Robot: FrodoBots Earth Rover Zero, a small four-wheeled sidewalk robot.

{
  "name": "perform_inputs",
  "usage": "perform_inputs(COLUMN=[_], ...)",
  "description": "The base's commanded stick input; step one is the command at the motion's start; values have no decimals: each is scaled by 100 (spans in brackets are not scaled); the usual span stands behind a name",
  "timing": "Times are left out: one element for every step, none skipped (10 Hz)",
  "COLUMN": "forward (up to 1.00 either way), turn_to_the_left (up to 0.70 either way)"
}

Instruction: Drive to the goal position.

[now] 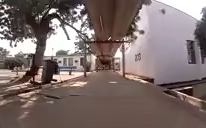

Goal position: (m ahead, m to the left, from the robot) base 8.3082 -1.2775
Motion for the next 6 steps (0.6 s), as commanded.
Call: perform_inputs(forward=[50, 50, 50, 50, 50, 50], turn_to_the_left=[0, 0, 0, 0, 0, 0])
